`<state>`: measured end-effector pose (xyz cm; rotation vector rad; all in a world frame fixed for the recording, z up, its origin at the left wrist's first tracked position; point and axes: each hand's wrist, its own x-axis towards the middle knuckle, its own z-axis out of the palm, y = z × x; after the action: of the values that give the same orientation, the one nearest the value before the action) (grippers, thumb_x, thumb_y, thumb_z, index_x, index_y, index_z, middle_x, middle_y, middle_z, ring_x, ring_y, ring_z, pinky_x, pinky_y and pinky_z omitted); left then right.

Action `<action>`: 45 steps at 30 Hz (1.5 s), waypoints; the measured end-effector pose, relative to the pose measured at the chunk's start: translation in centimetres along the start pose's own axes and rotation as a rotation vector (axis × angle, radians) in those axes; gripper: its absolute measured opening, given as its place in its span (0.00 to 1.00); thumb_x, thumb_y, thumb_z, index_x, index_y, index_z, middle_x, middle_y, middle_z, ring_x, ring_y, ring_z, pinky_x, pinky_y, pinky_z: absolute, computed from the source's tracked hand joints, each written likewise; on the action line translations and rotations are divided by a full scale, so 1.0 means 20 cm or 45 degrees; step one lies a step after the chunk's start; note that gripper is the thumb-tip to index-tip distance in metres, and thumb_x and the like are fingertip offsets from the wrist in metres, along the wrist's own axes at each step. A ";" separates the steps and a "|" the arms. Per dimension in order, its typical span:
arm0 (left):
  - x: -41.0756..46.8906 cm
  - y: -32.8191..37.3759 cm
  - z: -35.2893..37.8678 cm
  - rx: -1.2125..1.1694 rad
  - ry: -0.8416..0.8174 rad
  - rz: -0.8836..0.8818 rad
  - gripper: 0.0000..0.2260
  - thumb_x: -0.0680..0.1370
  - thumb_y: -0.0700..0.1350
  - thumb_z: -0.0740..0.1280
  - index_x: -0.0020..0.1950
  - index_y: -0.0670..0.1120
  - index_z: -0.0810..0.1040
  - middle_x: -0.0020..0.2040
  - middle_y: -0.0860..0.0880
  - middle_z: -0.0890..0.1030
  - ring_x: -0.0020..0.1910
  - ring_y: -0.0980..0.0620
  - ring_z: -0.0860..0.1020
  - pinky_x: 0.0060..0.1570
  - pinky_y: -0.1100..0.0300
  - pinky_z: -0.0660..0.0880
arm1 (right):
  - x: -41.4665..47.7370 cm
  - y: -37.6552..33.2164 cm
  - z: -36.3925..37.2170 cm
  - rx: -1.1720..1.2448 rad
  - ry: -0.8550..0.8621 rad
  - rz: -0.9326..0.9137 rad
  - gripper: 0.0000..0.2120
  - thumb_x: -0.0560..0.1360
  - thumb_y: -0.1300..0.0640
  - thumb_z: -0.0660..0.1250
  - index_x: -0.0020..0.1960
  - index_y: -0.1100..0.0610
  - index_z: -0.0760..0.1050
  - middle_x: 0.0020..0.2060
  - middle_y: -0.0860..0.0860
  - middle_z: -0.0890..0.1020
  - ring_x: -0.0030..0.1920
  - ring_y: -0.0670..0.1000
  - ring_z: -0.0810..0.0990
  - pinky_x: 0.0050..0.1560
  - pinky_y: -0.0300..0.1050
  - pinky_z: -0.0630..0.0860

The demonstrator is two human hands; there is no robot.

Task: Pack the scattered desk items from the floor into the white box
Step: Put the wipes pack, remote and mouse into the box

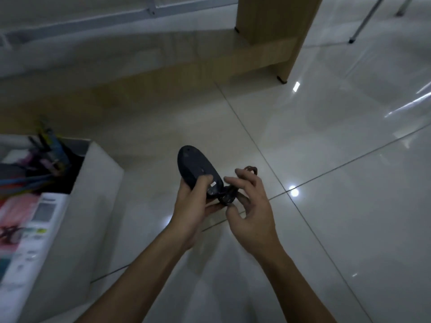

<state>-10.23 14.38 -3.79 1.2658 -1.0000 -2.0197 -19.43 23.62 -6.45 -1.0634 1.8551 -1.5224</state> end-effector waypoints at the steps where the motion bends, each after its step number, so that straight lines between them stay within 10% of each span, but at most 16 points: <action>1: -0.03 0.03 -0.02 0.005 0.003 0.025 0.15 0.79 0.41 0.63 0.66 0.47 0.73 0.56 0.40 0.81 0.50 0.45 0.85 0.45 0.52 0.82 | -0.01 -0.03 0.03 0.096 0.050 -0.015 0.26 0.71 0.69 0.64 0.68 0.55 0.74 0.72 0.49 0.66 0.74 0.49 0.67 0.67 0.48 0.75; 9: -0.28 0.28 -0.26 0.430 0.199 0.431 0.26 0.76 0.39 0.66 0.69 0.61 0.65 0.58 0.53 0.79 0.53 0.50 0.82 0.48 0.49 0.83 | -0.05 -0.32 0.36 0.551 0.175 0.068 0.34 0.73 0.76 0.70 0.73 0.54 0.65 0.77 0.46 0.62 0.73 0.41 0.69 0.59 0.48 0.81; 15: -0.54 0.46 -0.54 0.503 0.275 0.491 0.27 0.76 0.56 0.65 0.73 0.63 0.61 0.66 0.60 0.74 0.63 0.61 0.75 0.64 0.55 0.74 | -0.13 -0.51 0.66 0.269 -0.328 -0.423 0.35 0.73 0.75 0.70 0.73 0.52 0.63 0.79 0.48 0.56 0.78 0.47 0.61 0.63 0.39 0.76; 21: -0.80 0.61 -0.96 0.541 0.368 0.378 0.26 0.76 0.43 0.72 0.67 0.64 0.67 0.57 0.57 0.80 0.50 0.58 0.83 0.47 0.54 0.83 | -0.25 -0.66 0.91 0.611 -0.769 -0.342 0.26 0.76 0.74 0.66 0.67 0.54 0.66 0.72 0.46 0.66 0.73 0.52 0.69 0.63 0.50 0.78; 26: -0.80 0.47 -1.18 1.161 0.764 0.444 0.34 0.72 0.48 0.76 0.70 0.63 0.60 0.66 0.54 0.73 0.62 0.54 0.76 0.59 0.54 0.77 | -0.19 -0.66 1.00 0.391 -0.799 -0.396 0.18 0.78 0.72 0.63 0.63 0.57 0.74 0.67 0.49 0.73 0.71 0.50 0.72 0.64 0.48 0.77; 38: -0.78 0.24 -1.17 1.636 0.853 0.414 0.31 0.78 0.58 0.63 0.78 0.61 0.53 0.68 0.49 0.69 0.63 0.48 0.70 0.60 0.50 0.73 | -0.24 -0.55 1.01 -0.107 -0.818 -0.414 0.18 0.77 0.68 0.65 0.64 0.55 0.75 0.69 0.49 0.71 0.72 0.46 0.68 0.67 0.25 0.62; 45: -0.74 0.19 -1.18 1.850 1.069 0.313 0.34 0.78 0.64 0.58 0.81 0.57 0.50 0.64 0.43 0.72 0.57 0.44 0.73 0.56 0.52 0.74 | -0.27 -0.55 1.02 -0.343 -0.914 -0.402 0.18 0.79 0.61 0.65 0.67 0.50 0.73 0.71 0.44 0.68 0.72 0.40 0.63 0.72 0.33 0.60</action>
<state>17.45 16.39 0.11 2.1486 -2.0053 -0.1579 2.49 15.74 -1.26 -1.8061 1.4338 -0.8520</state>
